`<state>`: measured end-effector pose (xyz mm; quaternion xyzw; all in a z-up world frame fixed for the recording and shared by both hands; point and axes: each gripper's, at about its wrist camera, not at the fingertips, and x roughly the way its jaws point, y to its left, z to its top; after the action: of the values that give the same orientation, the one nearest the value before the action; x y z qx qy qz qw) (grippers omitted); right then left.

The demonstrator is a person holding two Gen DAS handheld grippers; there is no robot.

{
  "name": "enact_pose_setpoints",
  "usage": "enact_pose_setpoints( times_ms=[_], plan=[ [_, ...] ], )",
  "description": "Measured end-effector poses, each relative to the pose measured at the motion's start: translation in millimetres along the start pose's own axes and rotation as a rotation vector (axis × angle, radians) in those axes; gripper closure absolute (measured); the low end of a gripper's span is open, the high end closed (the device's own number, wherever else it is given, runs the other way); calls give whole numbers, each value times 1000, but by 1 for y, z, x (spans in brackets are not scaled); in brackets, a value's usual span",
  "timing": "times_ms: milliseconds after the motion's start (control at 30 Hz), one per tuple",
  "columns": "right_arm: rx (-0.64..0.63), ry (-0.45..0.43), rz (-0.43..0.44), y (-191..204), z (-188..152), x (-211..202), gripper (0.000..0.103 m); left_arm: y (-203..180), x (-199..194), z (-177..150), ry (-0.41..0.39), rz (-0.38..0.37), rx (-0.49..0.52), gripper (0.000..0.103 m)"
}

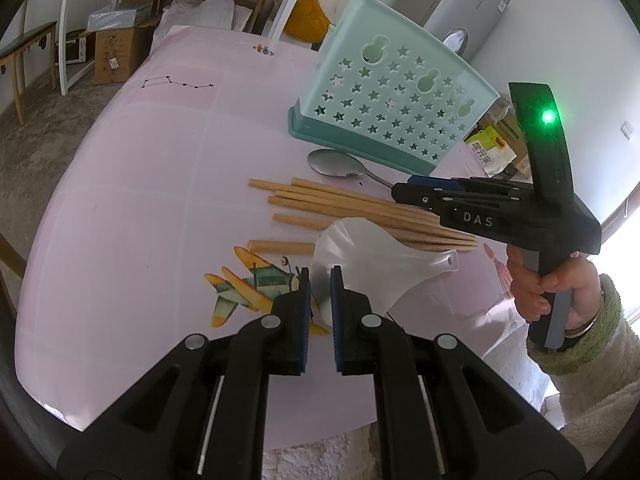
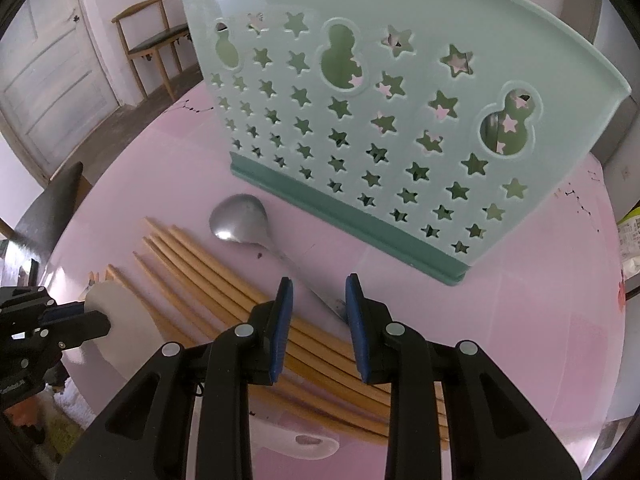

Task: Organize utensils
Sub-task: 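Lower the right gripper over the wooden chopsticks while the left holds the rice paddle, then close the right gripper on the silver spoon's handle and lift it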

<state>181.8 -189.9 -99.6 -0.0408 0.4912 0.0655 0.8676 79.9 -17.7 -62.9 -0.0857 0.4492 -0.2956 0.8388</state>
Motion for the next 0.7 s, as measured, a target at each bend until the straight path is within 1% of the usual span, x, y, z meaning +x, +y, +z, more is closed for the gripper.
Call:
enact_pose_setpoints(
  times_ms=[167,333,533,700],
  plan=[
    [-11,-17,2,5,-1,-6,76,0,0,-1,0,0,1,95],
    [-42,-9,3,14,-5,-8,76,0,-1,-1,-1,-1,1,95],
    [-87,-23,-14,24,1,-6,76,-1,-1,-1,-1,-1,1,95],
    [-132,-27,-10,31,12,-1,76,-1,-1,-1,-2,-3,-3,95]
  ],
)
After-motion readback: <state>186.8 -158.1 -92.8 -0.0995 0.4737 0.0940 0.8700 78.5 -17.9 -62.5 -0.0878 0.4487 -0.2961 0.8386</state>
